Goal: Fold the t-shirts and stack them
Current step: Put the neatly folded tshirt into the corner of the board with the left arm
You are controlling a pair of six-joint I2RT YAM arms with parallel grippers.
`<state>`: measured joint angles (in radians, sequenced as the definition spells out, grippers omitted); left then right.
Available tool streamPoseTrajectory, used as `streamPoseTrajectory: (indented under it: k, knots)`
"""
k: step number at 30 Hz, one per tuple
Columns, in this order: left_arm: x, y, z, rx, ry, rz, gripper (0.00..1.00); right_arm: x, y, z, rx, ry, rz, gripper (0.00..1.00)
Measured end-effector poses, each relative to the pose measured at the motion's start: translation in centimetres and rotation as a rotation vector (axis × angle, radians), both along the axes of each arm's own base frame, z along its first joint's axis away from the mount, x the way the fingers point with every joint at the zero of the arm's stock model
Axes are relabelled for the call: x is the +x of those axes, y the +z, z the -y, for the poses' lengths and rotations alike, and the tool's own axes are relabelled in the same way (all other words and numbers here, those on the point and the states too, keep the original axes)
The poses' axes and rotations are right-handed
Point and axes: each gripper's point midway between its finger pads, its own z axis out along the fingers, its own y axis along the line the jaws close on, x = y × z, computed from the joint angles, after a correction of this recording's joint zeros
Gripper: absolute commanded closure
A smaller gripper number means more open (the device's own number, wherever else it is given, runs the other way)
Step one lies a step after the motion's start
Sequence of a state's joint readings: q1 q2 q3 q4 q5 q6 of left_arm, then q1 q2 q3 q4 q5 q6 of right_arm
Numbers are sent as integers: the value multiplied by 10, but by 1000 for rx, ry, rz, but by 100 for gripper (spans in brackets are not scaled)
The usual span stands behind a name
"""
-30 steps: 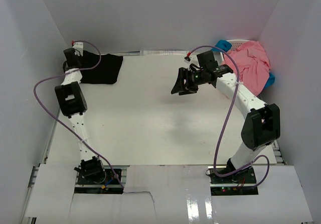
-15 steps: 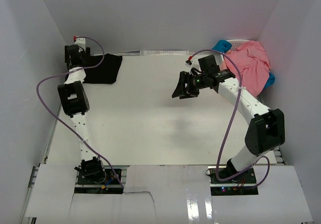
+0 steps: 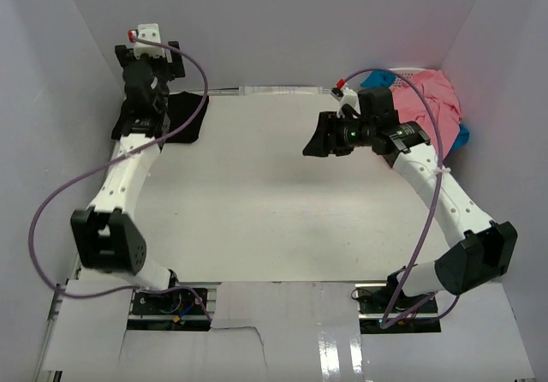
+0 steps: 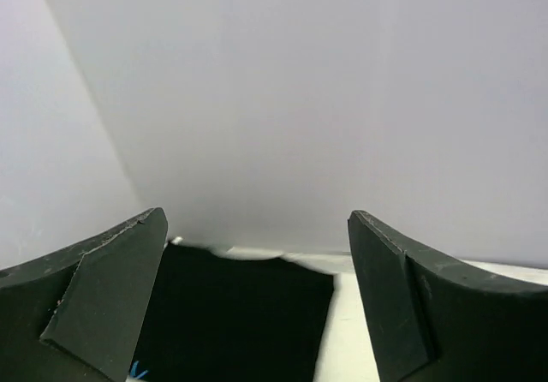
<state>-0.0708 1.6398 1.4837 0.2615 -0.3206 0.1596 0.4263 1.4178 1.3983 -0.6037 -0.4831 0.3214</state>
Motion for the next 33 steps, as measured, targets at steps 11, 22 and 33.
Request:
streamPoseTrajectory:
  k: [11, 22, 33]
  knots:
    - [-197, 87, 59, -163, -428, 232, 2, -1, 69, 24, 34, -78, 342, 10]
    - [-197, -14, 95, -413, -562, -157, 2, 2, 24, 26, 64, -141, 287, 10]
    - [-188, 0, 91, -758, -432, -187, 2, 24, 81, 82, -80, -416, 487, 10]
